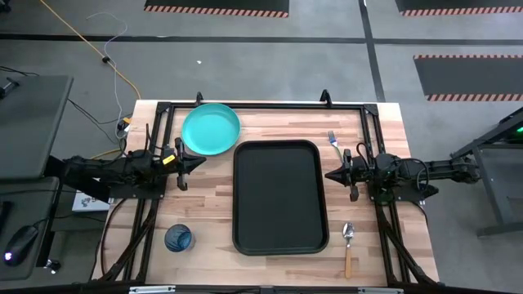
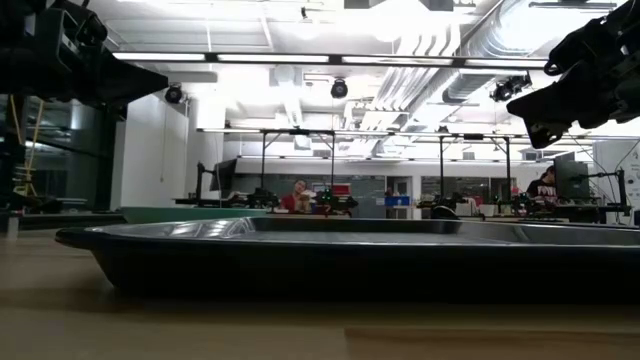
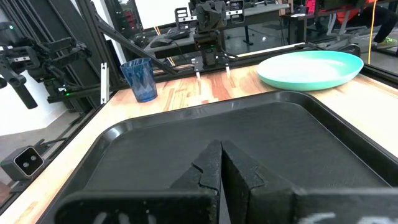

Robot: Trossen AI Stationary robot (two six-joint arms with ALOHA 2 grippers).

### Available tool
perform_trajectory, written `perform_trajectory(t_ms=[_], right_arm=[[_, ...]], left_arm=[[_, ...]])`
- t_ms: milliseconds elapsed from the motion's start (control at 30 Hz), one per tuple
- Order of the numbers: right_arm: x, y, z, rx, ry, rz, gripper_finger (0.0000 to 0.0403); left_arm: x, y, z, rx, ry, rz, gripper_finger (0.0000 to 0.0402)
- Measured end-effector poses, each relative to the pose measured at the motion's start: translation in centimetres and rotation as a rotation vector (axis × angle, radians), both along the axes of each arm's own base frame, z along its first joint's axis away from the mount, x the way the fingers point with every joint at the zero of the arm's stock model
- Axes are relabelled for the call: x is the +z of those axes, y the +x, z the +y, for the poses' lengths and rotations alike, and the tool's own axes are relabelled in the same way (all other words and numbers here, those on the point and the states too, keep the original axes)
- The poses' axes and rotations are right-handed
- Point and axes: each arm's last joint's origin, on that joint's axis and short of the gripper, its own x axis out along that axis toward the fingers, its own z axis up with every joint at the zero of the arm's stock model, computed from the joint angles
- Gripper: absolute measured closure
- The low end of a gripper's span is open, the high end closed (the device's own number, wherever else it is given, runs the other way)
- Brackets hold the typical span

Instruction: Pick and place plate/cup/fork/spoon on tray

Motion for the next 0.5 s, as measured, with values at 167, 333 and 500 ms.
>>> perform_trajectory(t_ms=[167,333,500], right_arm=[[0.1,0.0,0.0,-0.002,0.017,-0.006,0.0402],[0.5,0.0,0.0,-0.021,0.069,-0.051,0.0402],[2.9,-0.1,-0.3,-0.114,0.064,-0.306,0.0402]], left_arm=[[0.0,0.0,0.0,0.0,0.0,0.0,0.0401],[0.0,0.0,0.0,0.0,0.0,0.0,0.0401],[0.0,0.0,0.0,0.0,0.0,0.0,0.0401]])
